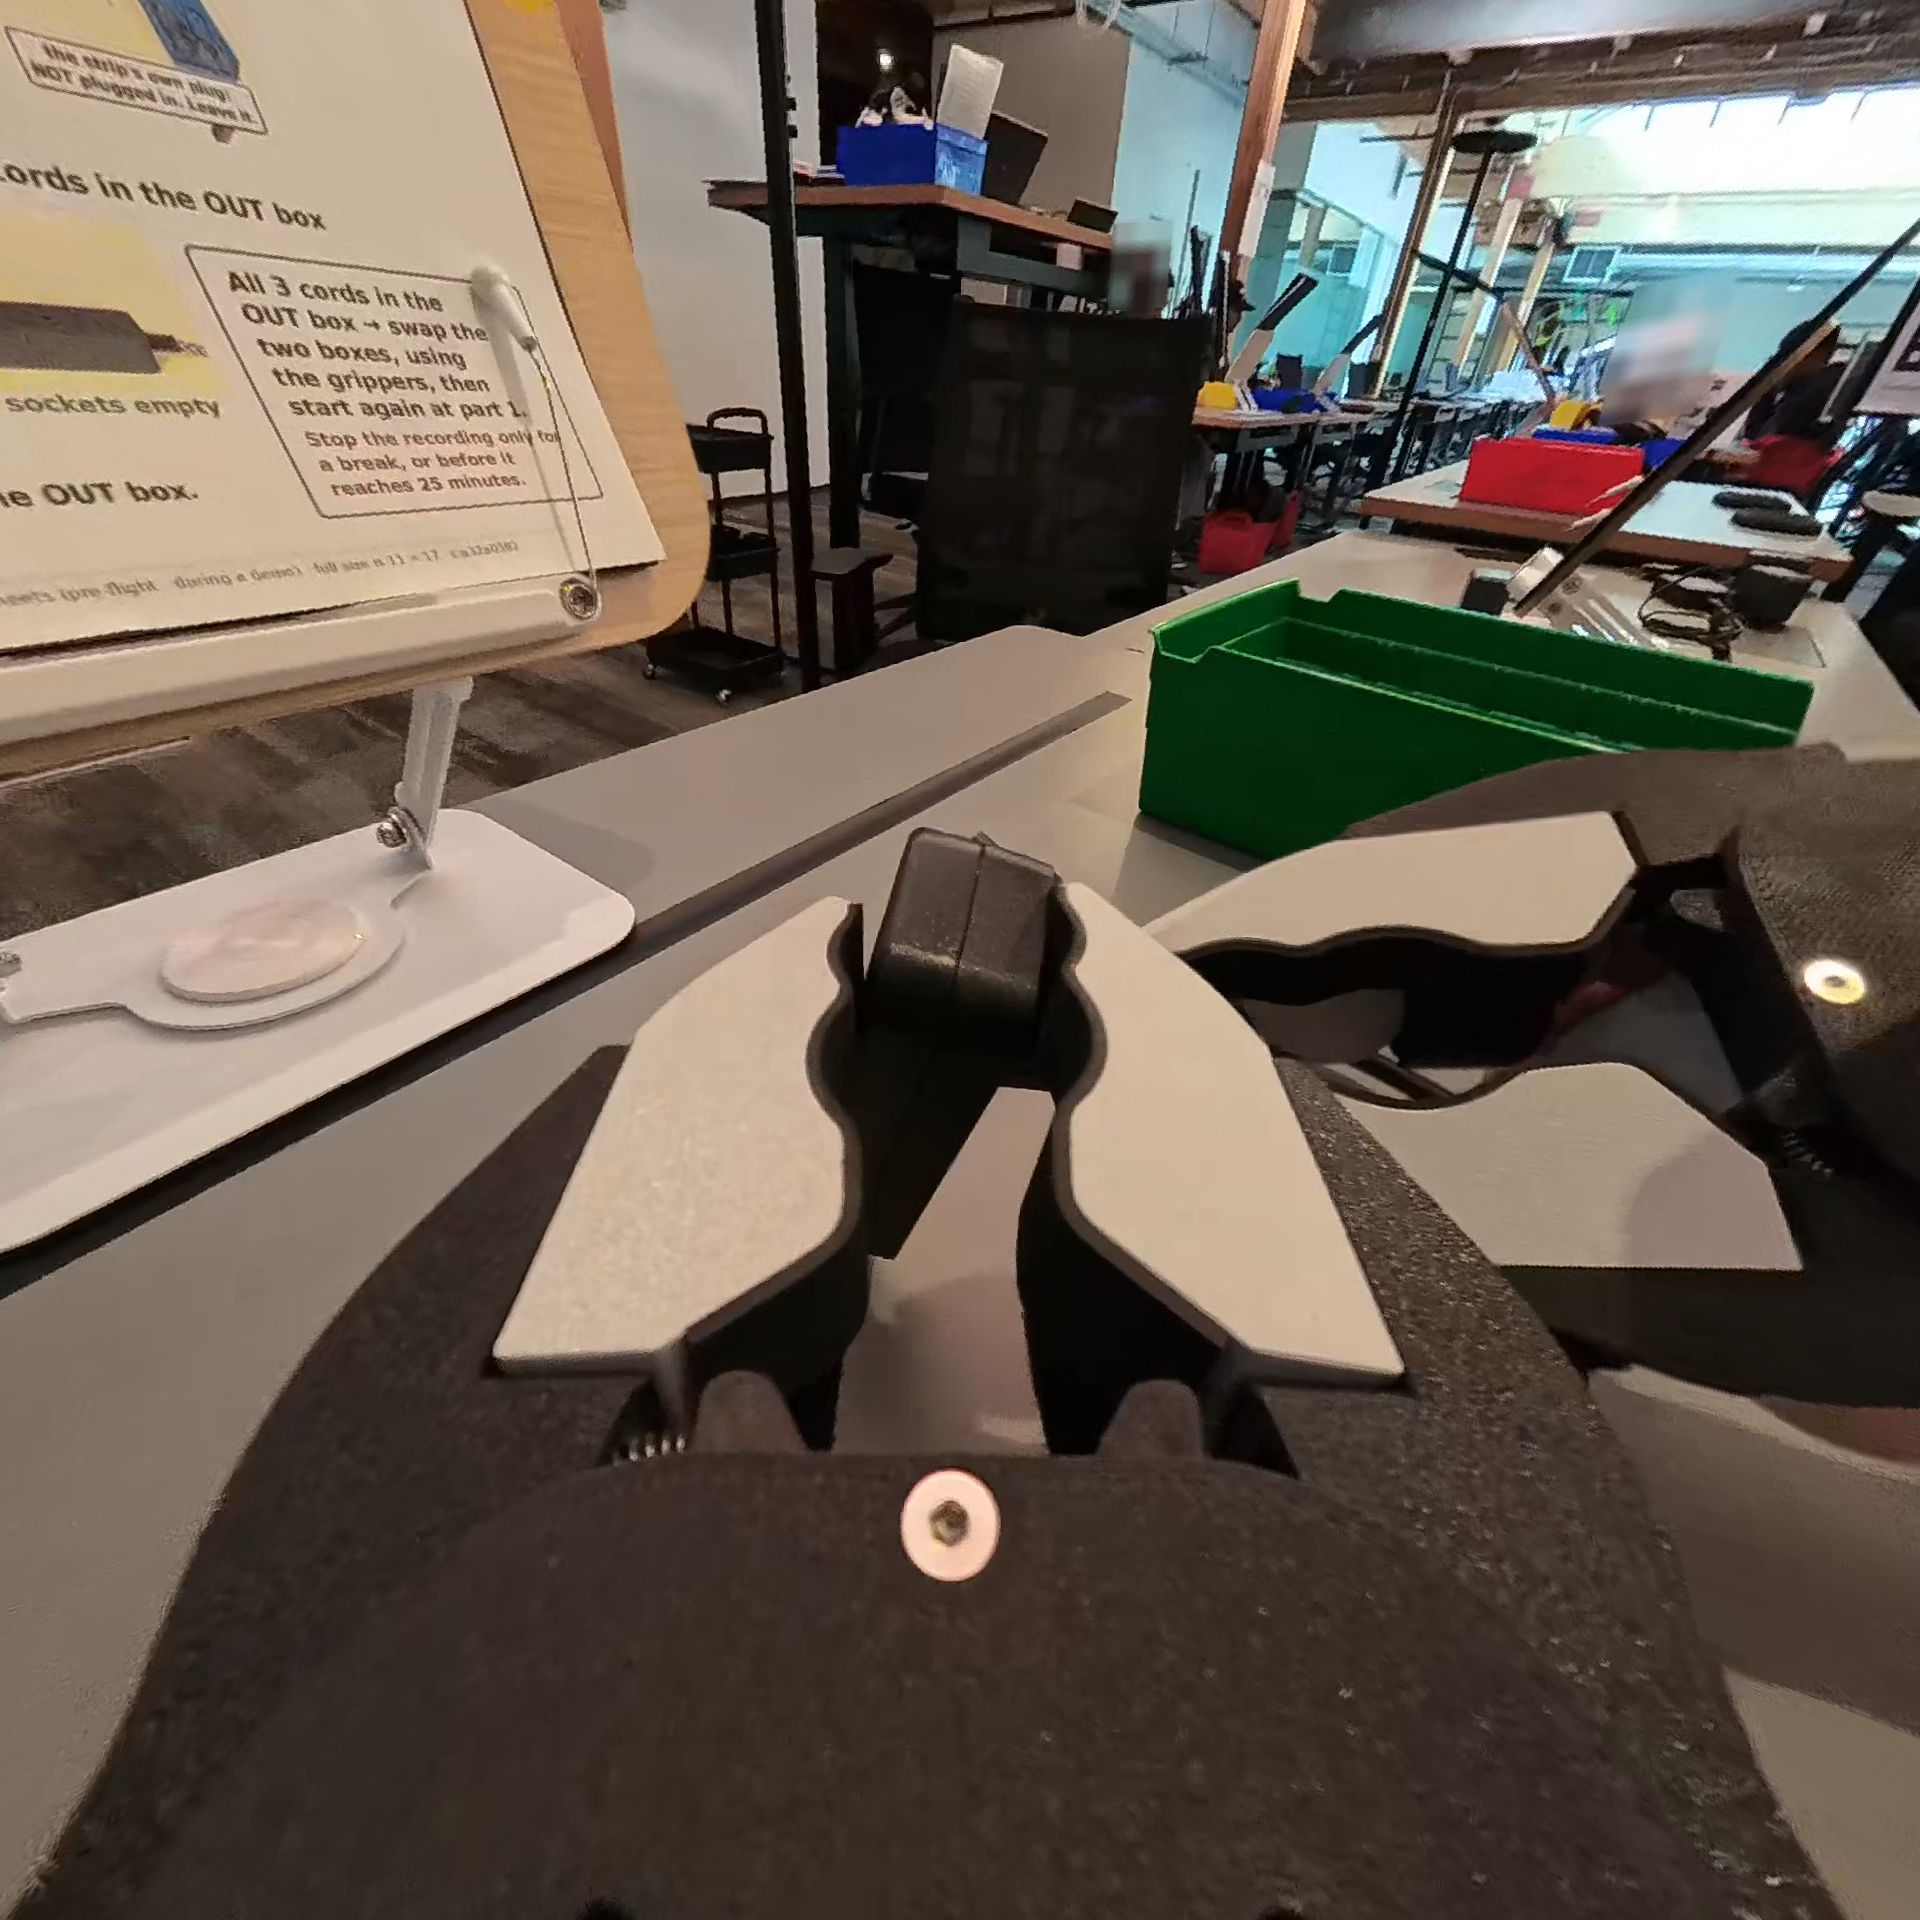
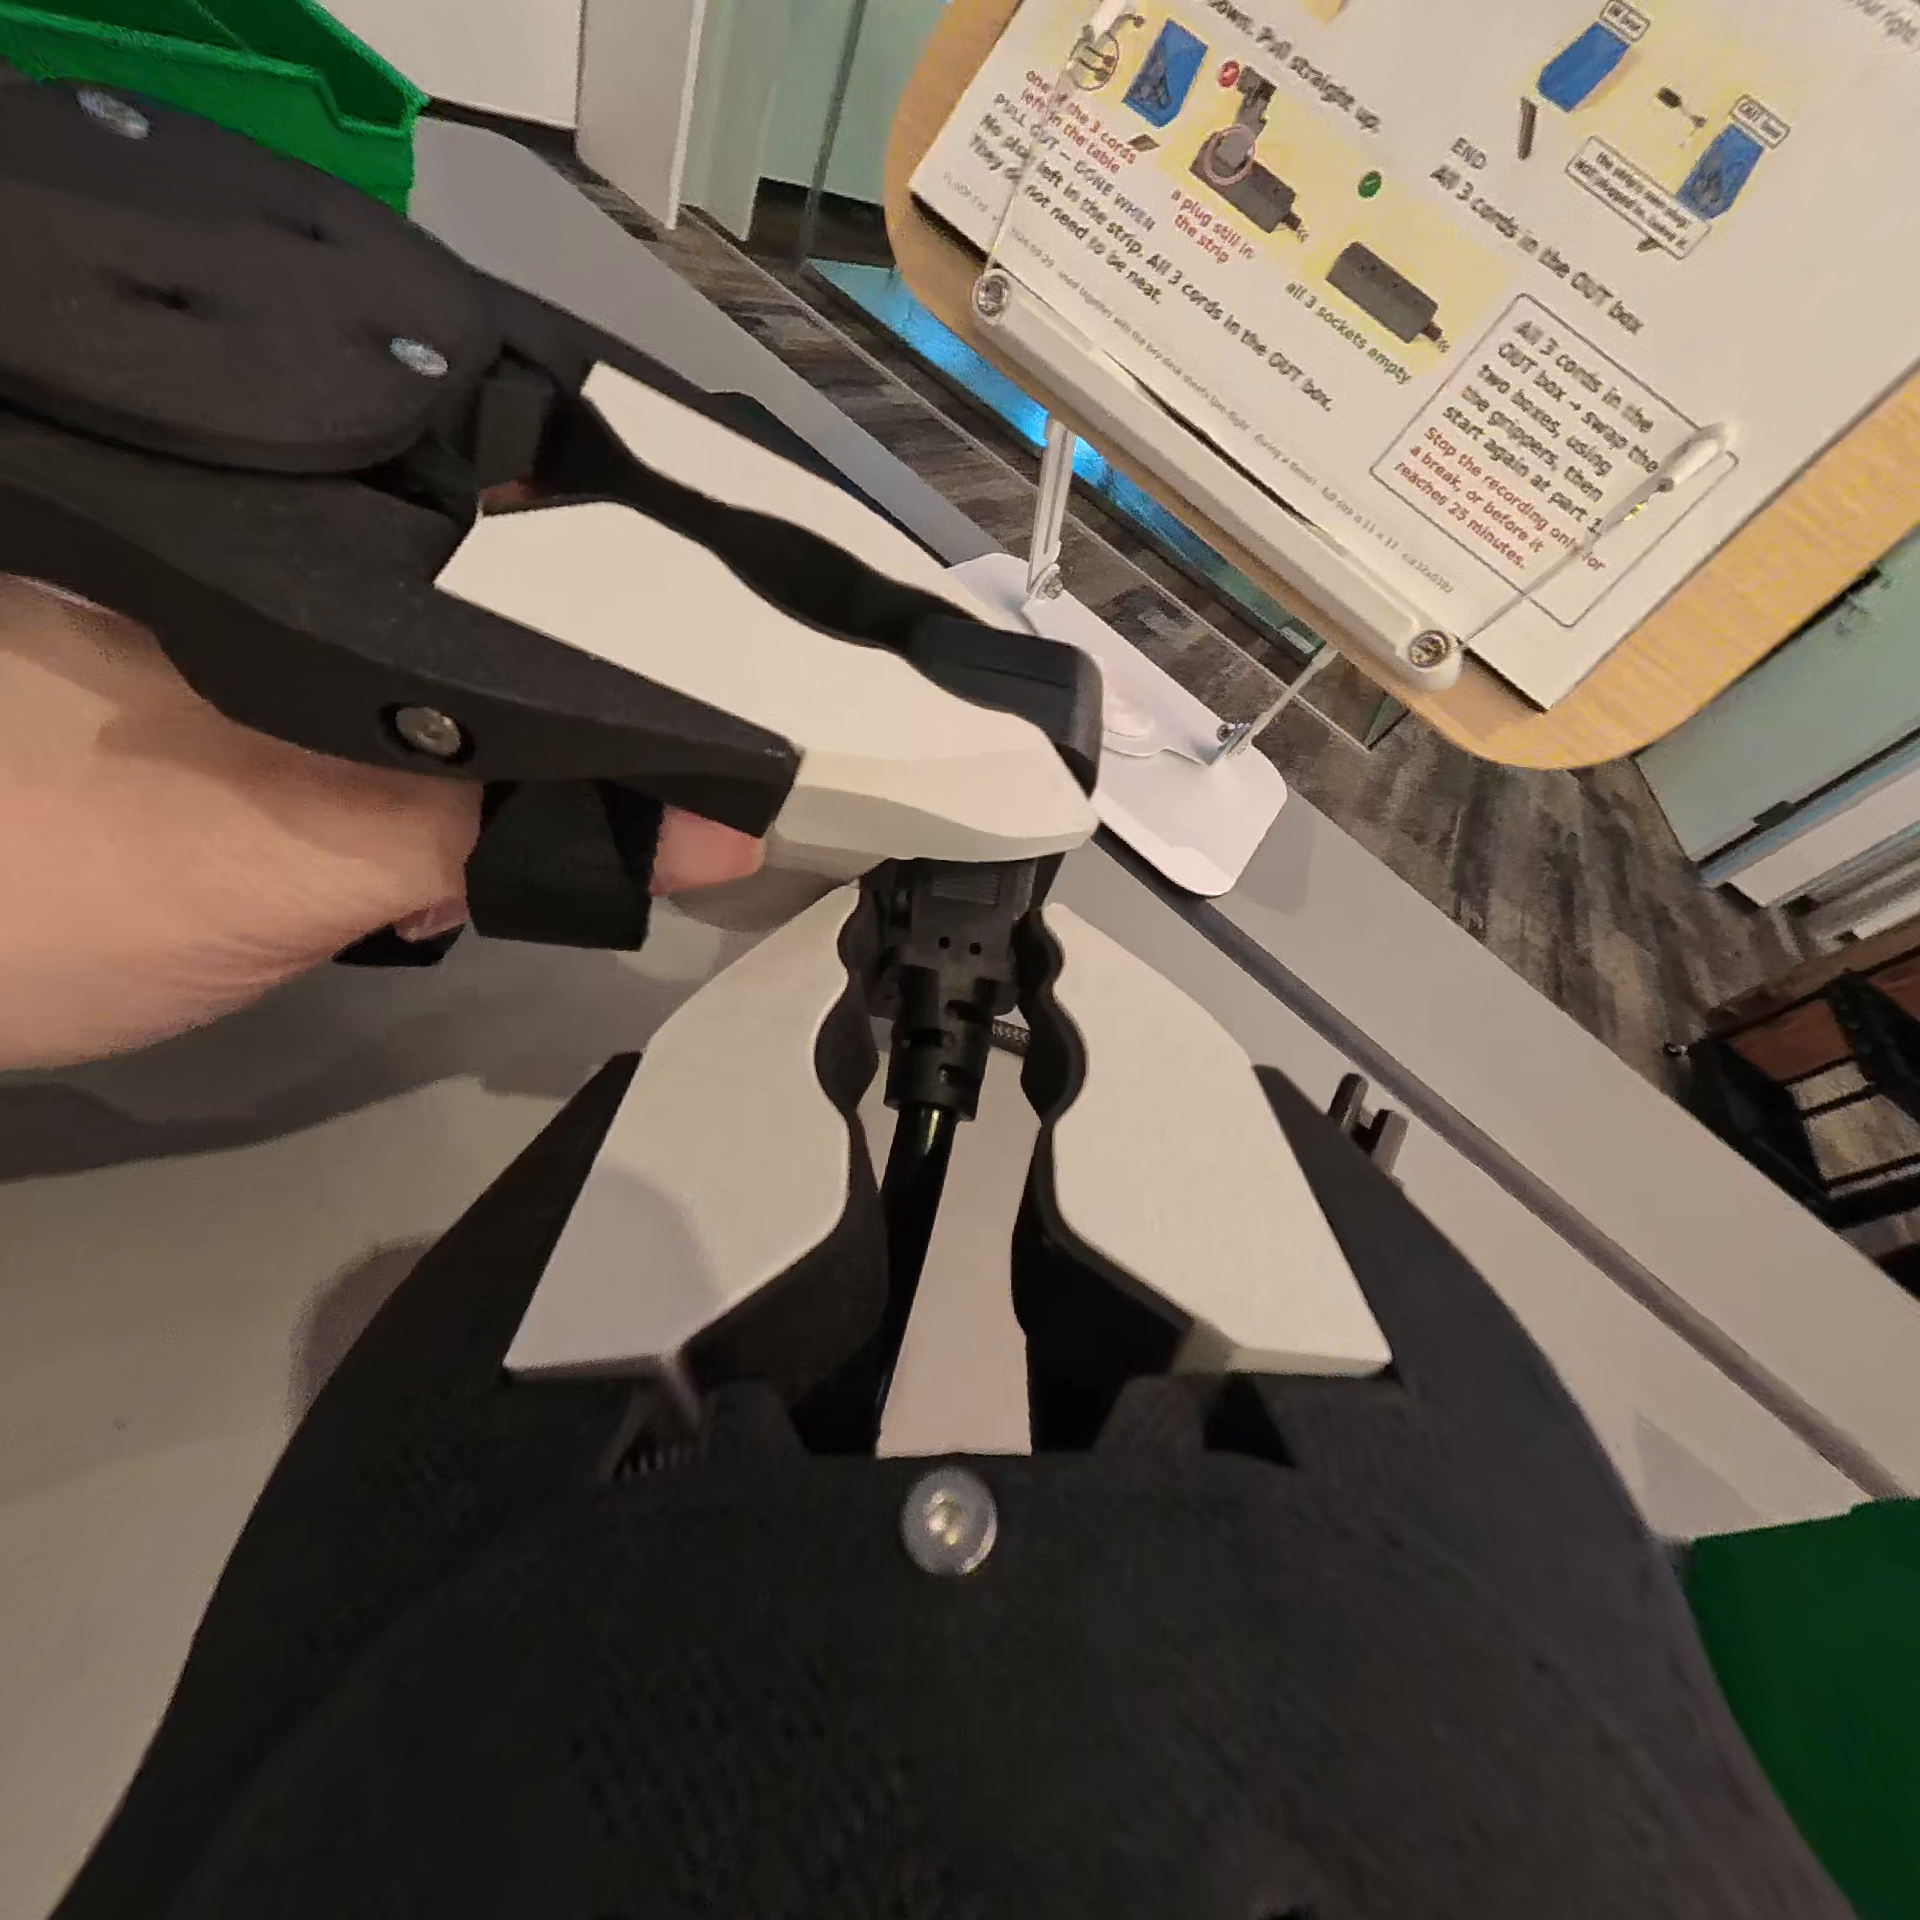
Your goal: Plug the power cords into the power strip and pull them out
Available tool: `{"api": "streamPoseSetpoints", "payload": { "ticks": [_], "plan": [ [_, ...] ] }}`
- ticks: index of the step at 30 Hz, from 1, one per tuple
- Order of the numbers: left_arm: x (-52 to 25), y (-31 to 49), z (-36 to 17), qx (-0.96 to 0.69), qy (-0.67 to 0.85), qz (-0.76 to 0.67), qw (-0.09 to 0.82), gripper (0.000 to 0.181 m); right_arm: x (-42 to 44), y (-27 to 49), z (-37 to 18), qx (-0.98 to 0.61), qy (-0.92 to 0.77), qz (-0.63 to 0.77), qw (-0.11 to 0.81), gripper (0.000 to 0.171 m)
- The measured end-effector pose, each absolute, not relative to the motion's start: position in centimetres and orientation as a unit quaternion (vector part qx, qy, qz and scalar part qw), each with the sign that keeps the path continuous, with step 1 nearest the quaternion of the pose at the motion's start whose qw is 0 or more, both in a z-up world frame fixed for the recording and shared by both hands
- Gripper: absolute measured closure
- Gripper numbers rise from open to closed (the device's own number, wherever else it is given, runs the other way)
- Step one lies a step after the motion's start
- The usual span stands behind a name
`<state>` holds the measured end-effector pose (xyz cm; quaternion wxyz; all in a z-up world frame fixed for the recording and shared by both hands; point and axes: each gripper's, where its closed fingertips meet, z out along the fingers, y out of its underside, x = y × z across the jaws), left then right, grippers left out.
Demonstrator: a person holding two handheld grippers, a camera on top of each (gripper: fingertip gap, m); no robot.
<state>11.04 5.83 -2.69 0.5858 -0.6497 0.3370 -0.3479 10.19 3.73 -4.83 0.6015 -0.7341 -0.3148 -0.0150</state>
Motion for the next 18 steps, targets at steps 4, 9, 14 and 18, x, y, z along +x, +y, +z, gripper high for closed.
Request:
{"api": "streamPoseSetpoints", "payload": {
  "ticks": [4, 9, 14, 18],
  "plan": [
    [11.0, 5.5, -3.1, -0.648, 0.357, -0.348, 0.575, 0.148, 10.1, 3.4, -5.2, -0.733, -0.245, -0.015, 0.635, 0.144],
    [11.4, 4.8, -3.3, -0.644, 0.364, -0.384, 0.552, 0.147, 10.3, 2.9, -5.3, -0.725, -0.255, -0.063, 0.636, 0.144],
    [12.0, 4.0, -3.5, -0.621, 0.417, -0.385, 0.539, 0.149, 10.8, 2.1, -5.5, -0.719, -0.269, -0.053, 0.638, 0.144],
    [12.3, 3.8, -3.5, -0.622, 0.413, -0.389, 0.539, 0.149, 11.1, 1.8, -5.5, -0.716, -0.27, -0.055, 0.642, 0.144]
  ]
}}
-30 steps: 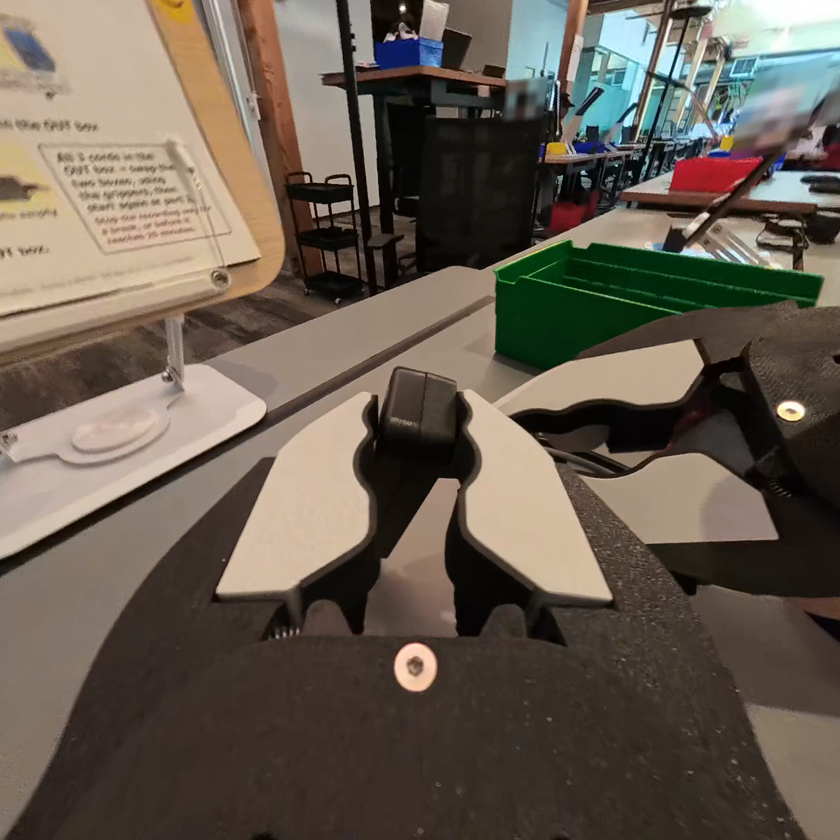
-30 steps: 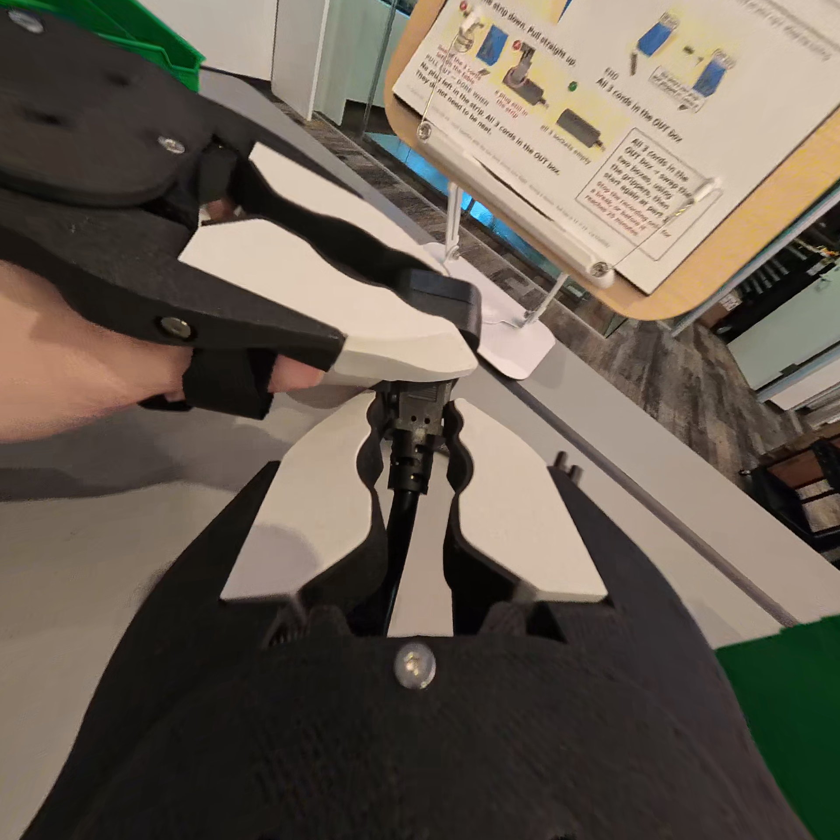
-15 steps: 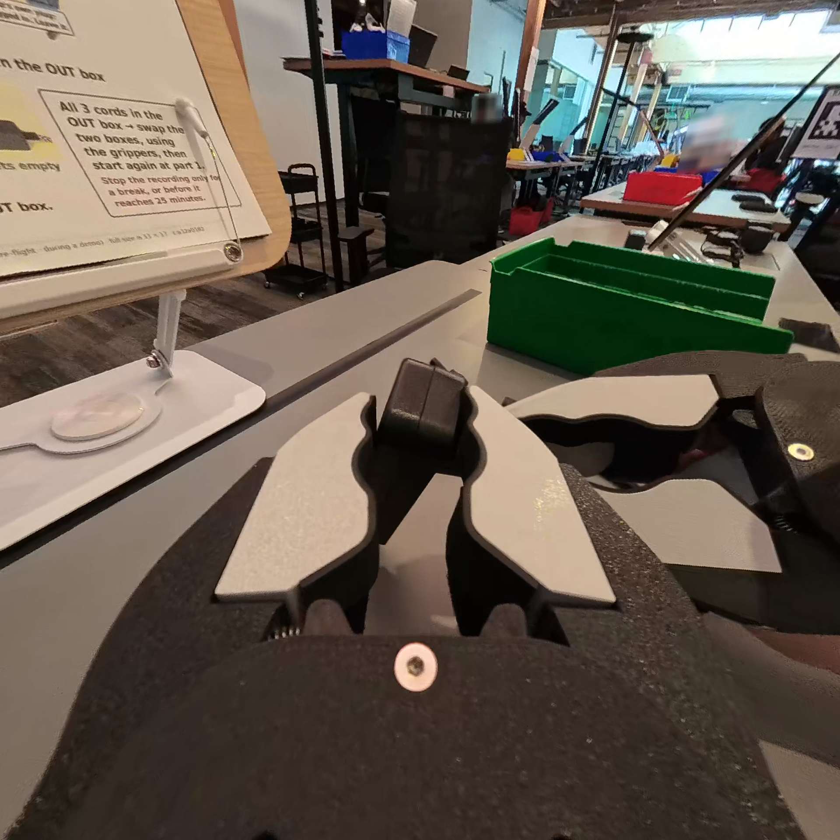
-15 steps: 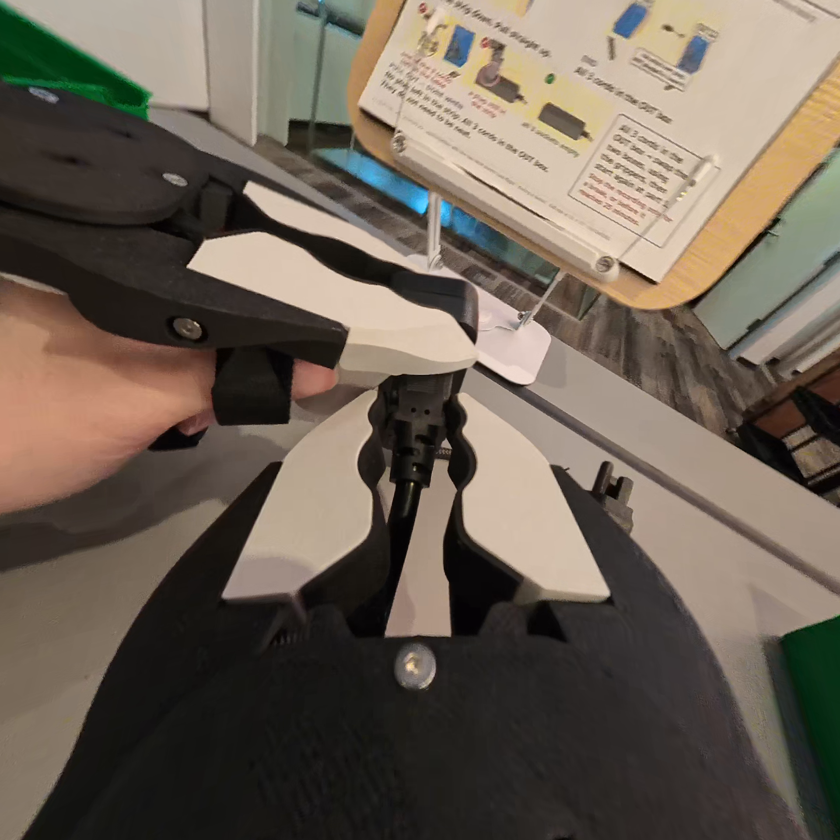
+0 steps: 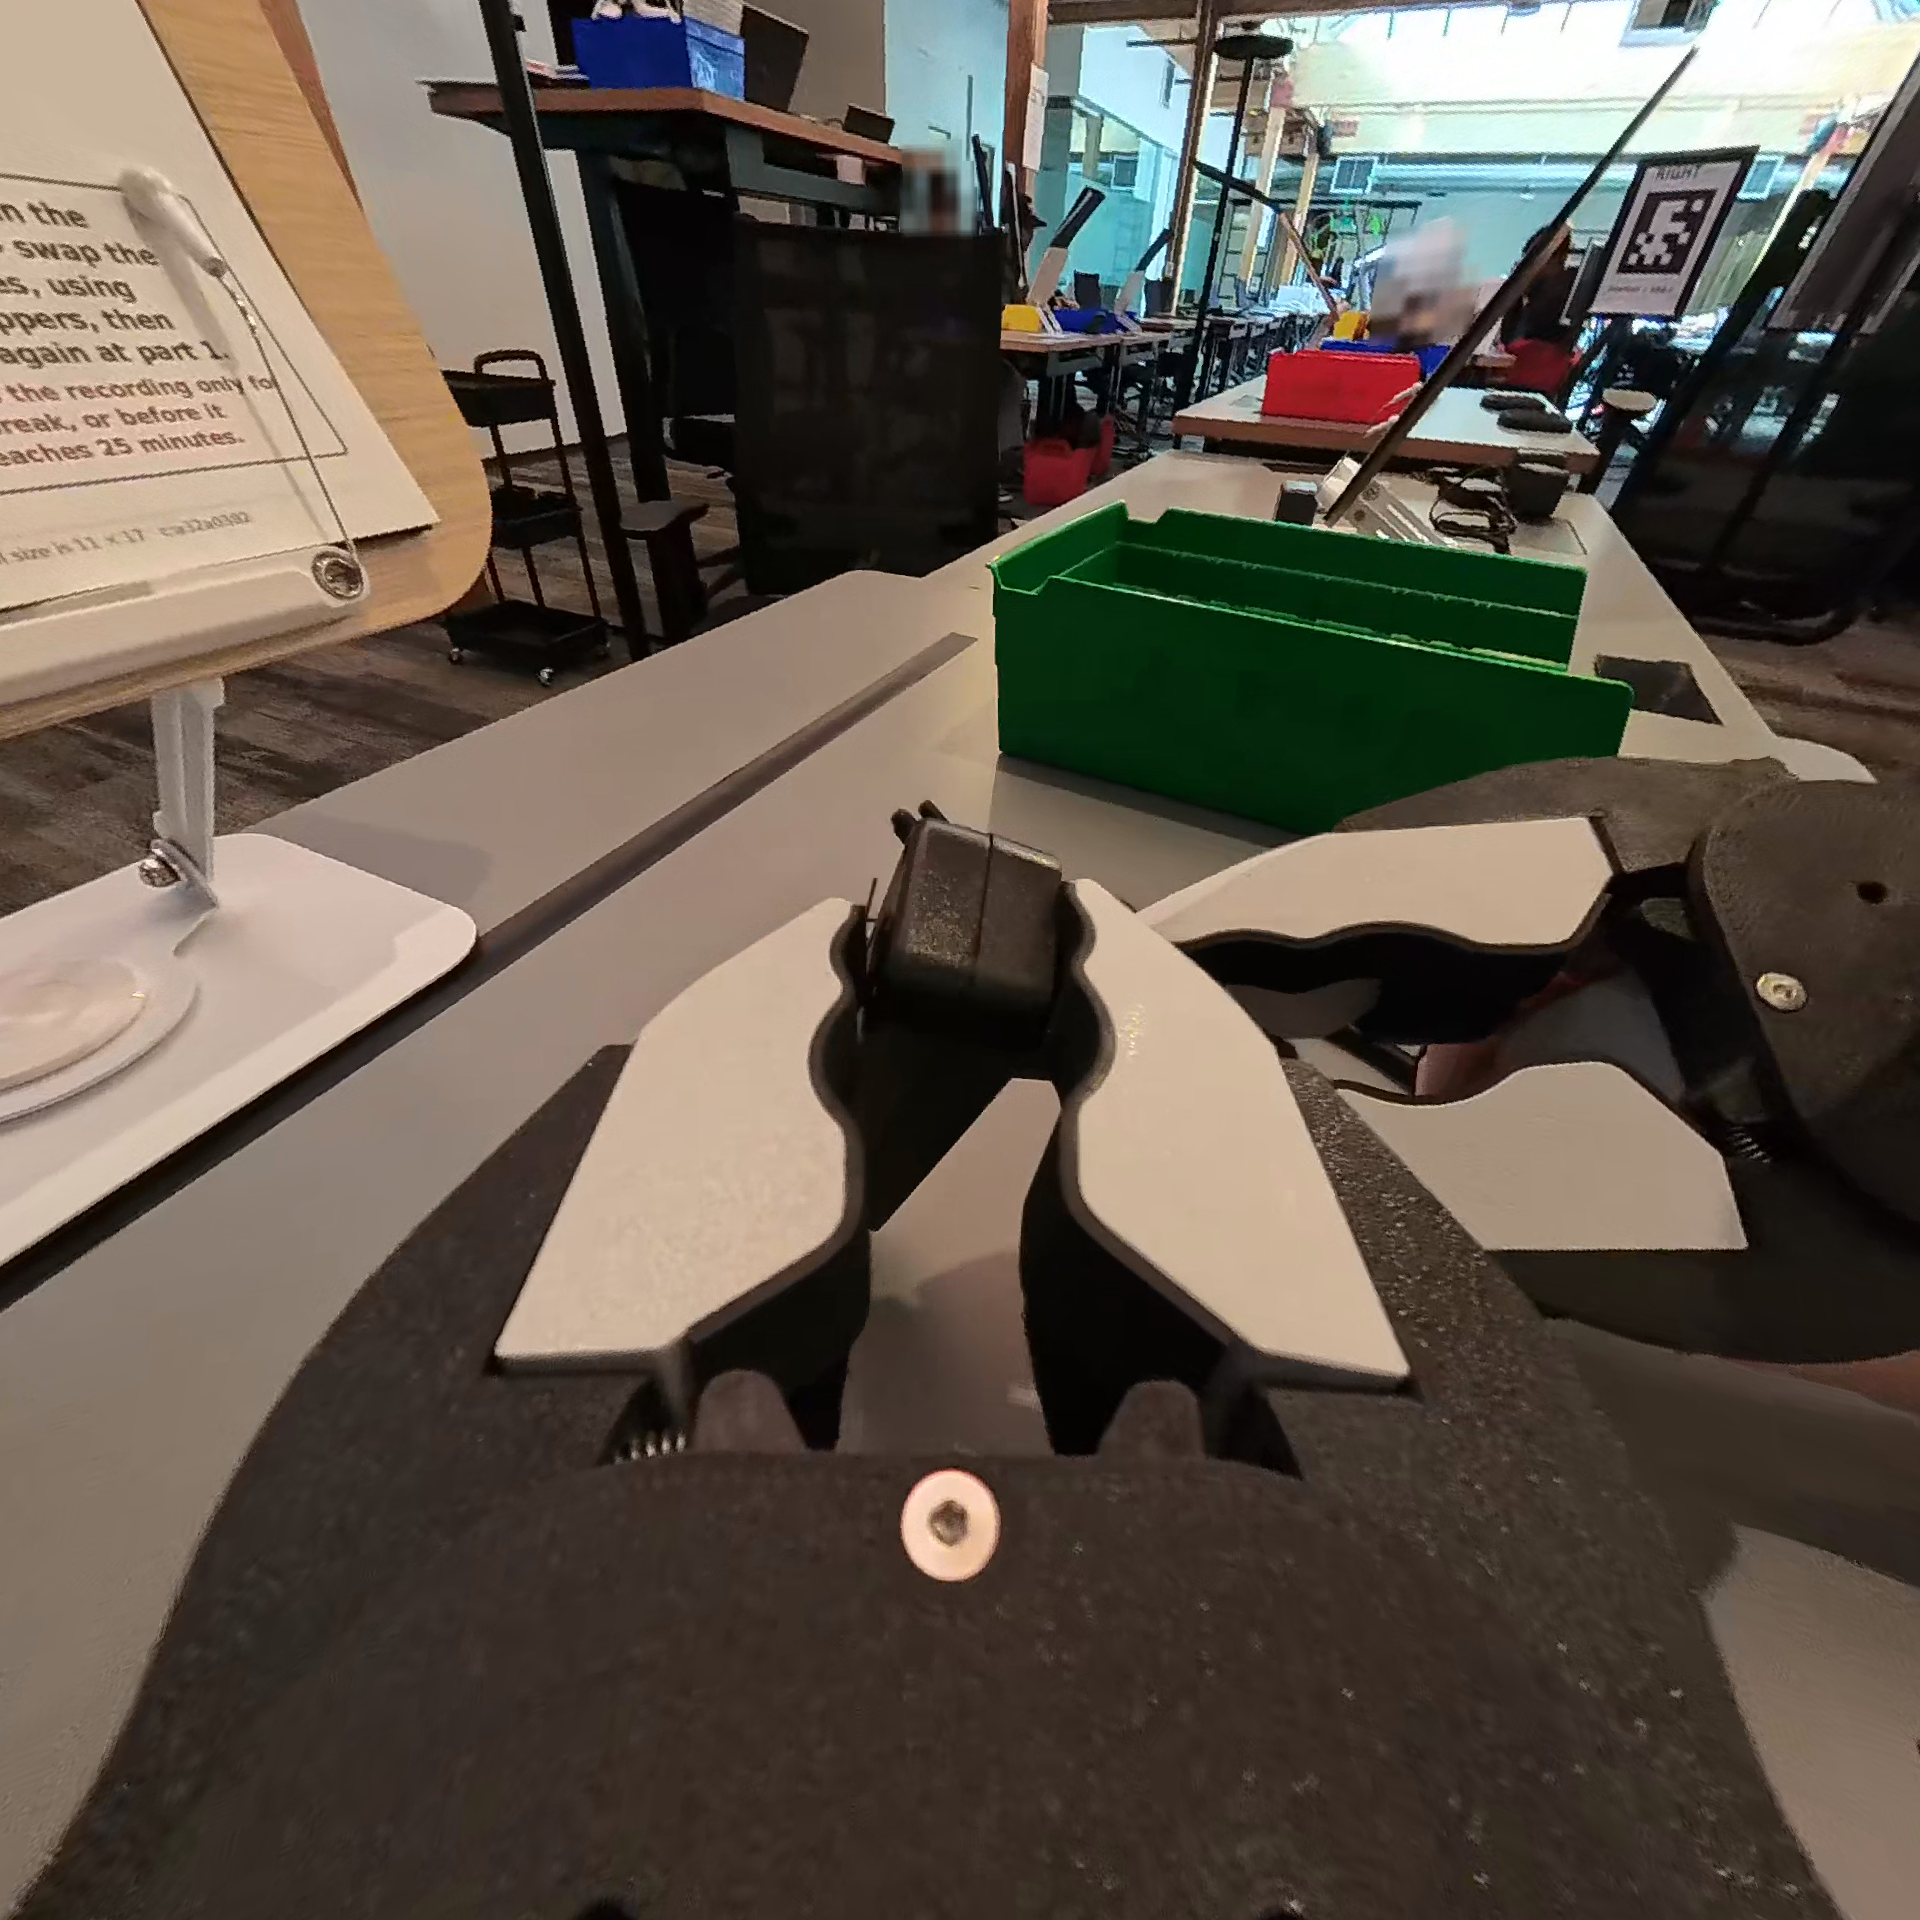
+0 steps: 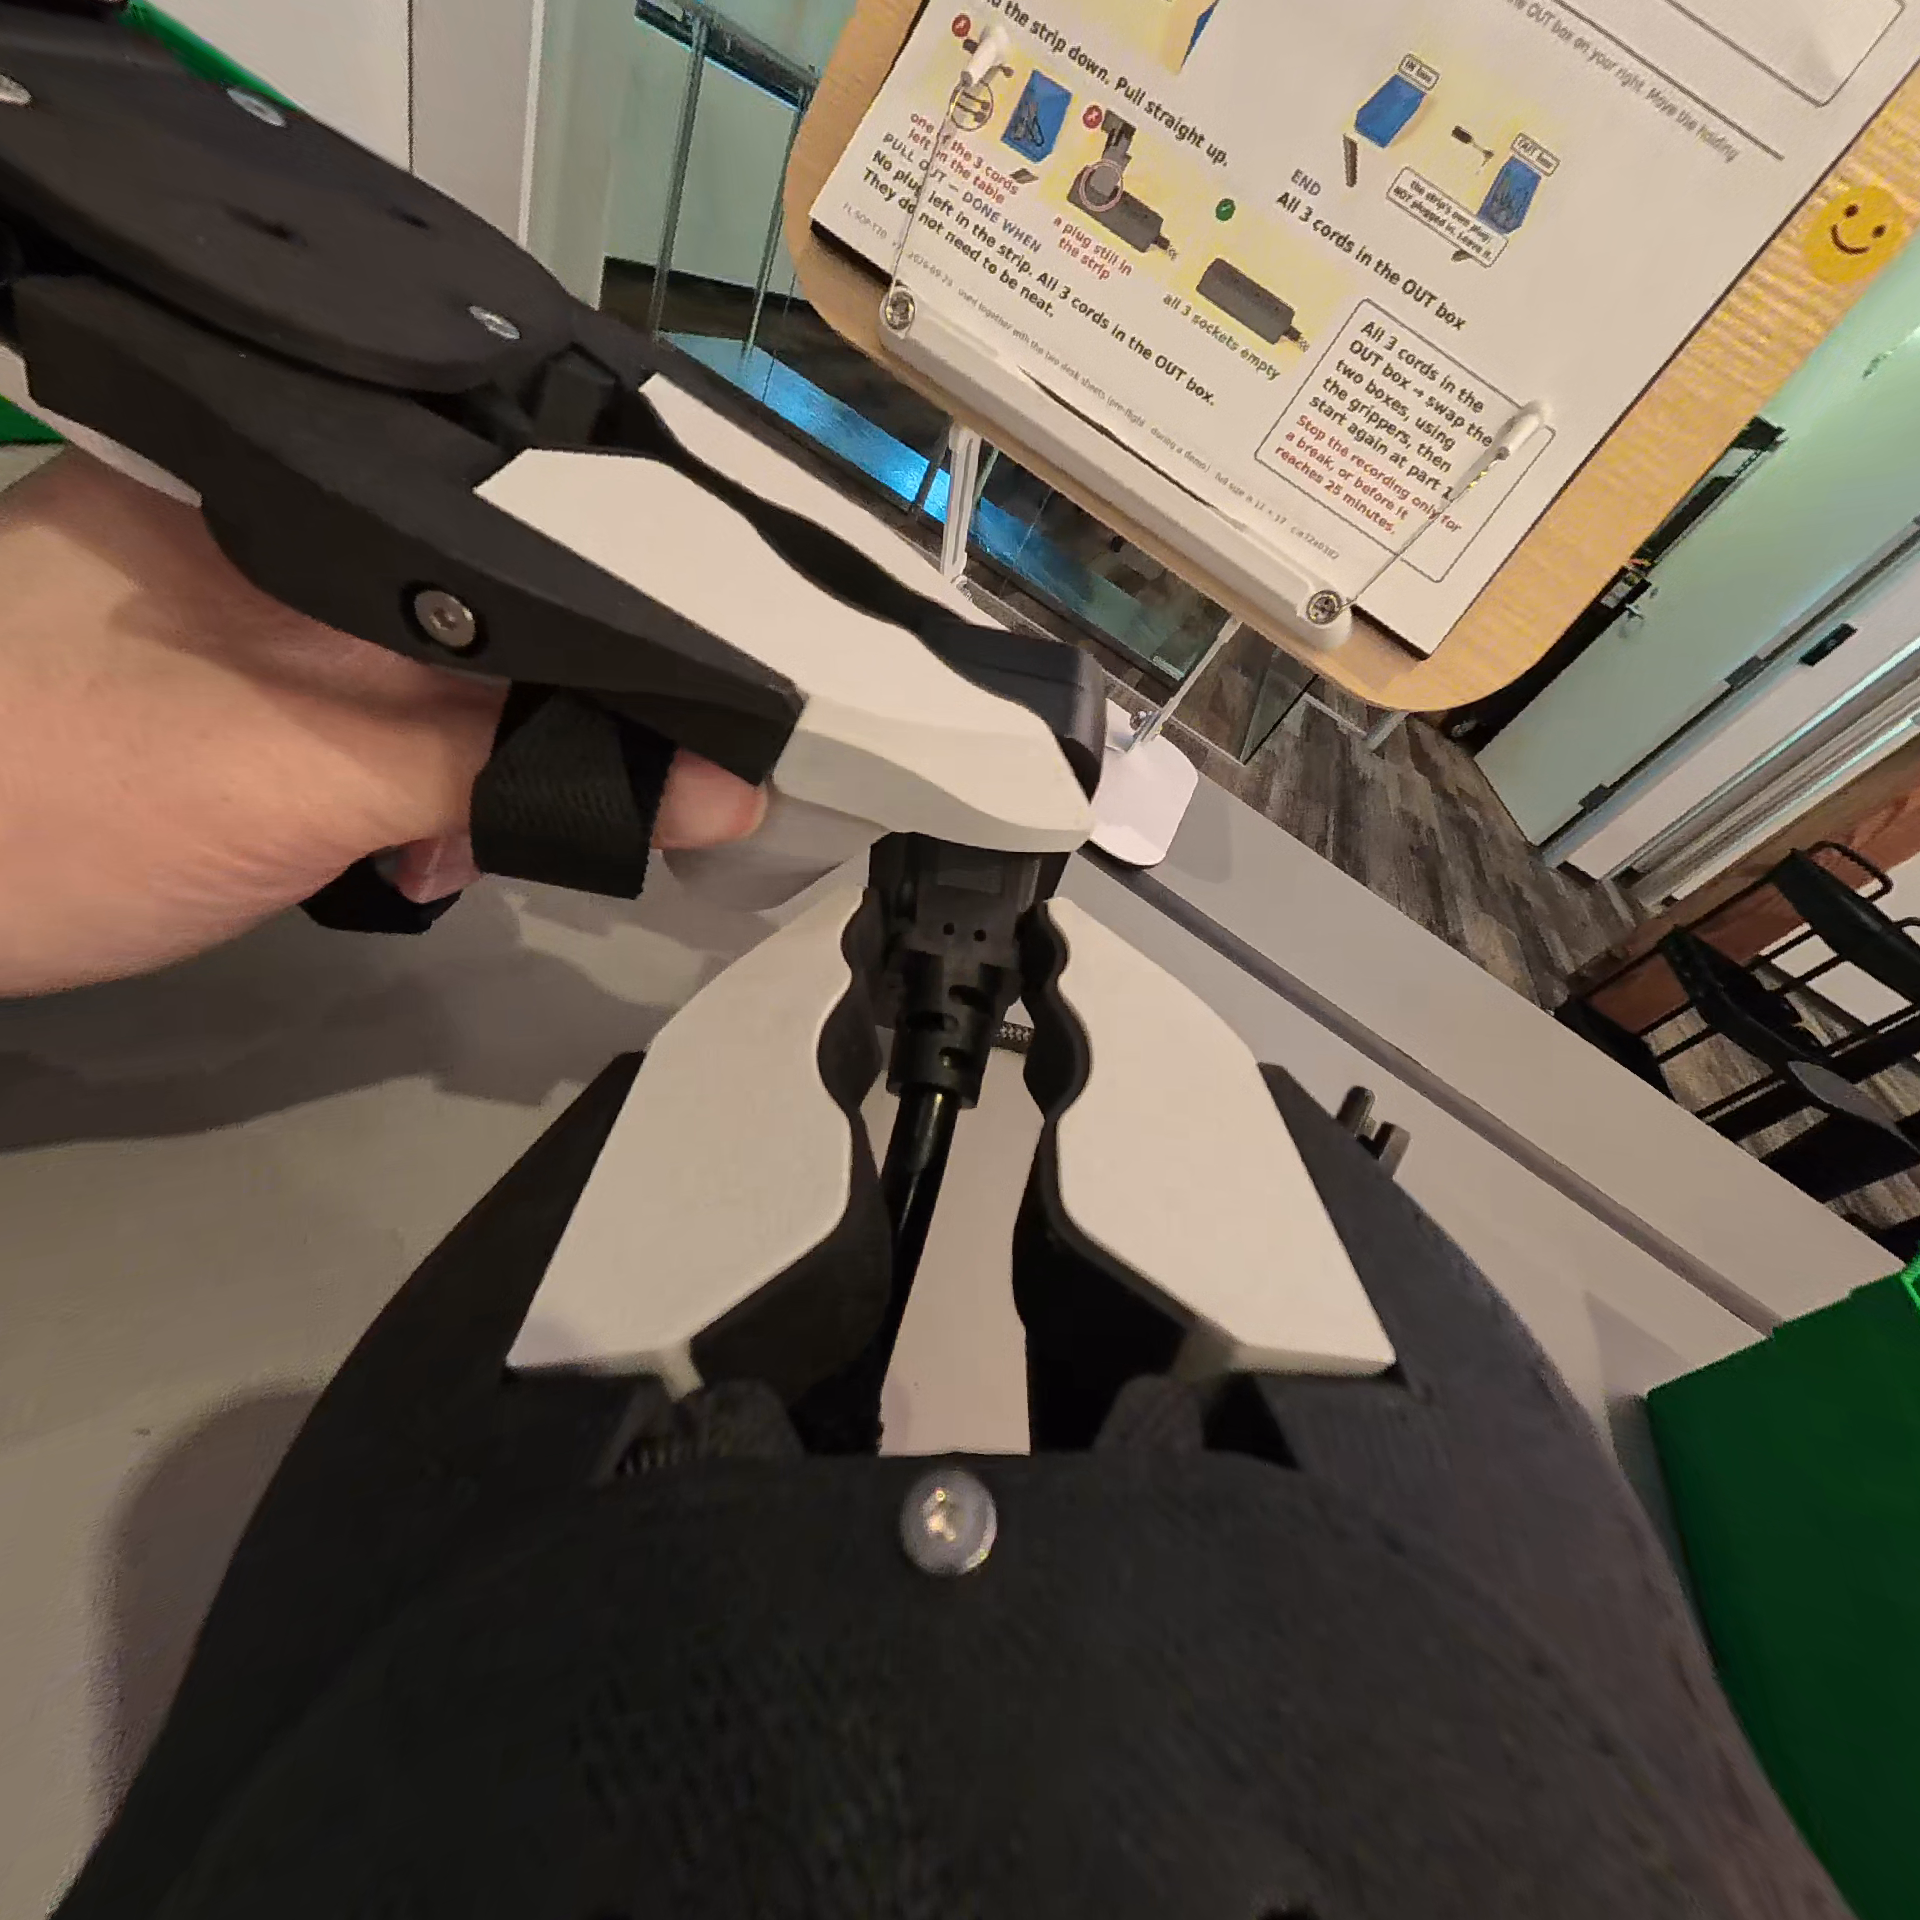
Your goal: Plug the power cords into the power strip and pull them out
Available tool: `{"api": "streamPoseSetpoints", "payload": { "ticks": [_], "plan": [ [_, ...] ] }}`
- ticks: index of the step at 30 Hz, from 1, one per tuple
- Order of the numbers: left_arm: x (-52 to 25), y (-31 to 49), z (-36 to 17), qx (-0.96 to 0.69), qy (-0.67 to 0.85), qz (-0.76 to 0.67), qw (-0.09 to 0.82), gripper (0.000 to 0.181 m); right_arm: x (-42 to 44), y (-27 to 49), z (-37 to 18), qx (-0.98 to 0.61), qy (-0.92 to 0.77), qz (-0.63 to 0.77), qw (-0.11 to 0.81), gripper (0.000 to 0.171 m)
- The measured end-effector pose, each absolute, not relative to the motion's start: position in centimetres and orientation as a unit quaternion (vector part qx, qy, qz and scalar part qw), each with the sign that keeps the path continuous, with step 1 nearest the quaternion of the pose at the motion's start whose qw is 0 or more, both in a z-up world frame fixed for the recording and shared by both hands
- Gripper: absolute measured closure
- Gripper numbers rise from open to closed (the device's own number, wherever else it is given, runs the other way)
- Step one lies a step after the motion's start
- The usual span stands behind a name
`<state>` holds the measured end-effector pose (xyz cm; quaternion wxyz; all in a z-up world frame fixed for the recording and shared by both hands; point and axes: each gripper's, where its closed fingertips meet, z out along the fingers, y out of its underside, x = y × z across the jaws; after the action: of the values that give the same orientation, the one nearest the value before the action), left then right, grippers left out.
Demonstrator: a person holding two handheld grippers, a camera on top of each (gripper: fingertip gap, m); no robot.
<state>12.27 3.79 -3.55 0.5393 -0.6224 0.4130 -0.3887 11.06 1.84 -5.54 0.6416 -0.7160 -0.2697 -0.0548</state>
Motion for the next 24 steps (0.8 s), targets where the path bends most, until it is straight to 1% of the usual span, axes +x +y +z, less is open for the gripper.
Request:
{"api": "streamPoseSetpoints", "payload": {
  "ticks": [5, 13, 17, 24],
  "plan": [
    [12.53, 3.87, -3.44, -0.628, 0.389, -0.426, 0.522, 0.147, 11.12, 1.91, -5.42, -0.718, -0.253, -0.051, 0.646, 0.143],
    [12.82, 3.86, -3.3, -0.626, 0.393, -0.42, 0.526, 0.147, 11.35, 1.82, -5.28, -0.722, -0.234, -0.049, 0.649, 0.143],
    [12.54, 4.01, -3.25, -0.626, 0.393, -0.393, 0.546, 0.148, 11.26, 1.93, -5.22, -0.722, -0.229, -0.072, 0.649, 0.144],
    [12.42, 3.56, -3.45, -0.618, 0.417, -0.4, 0.533, 0.149, 11.14, 1.58, -5.27, -0.714, -0.246, -0.07, 0.652, 0.143]
  ]
}}
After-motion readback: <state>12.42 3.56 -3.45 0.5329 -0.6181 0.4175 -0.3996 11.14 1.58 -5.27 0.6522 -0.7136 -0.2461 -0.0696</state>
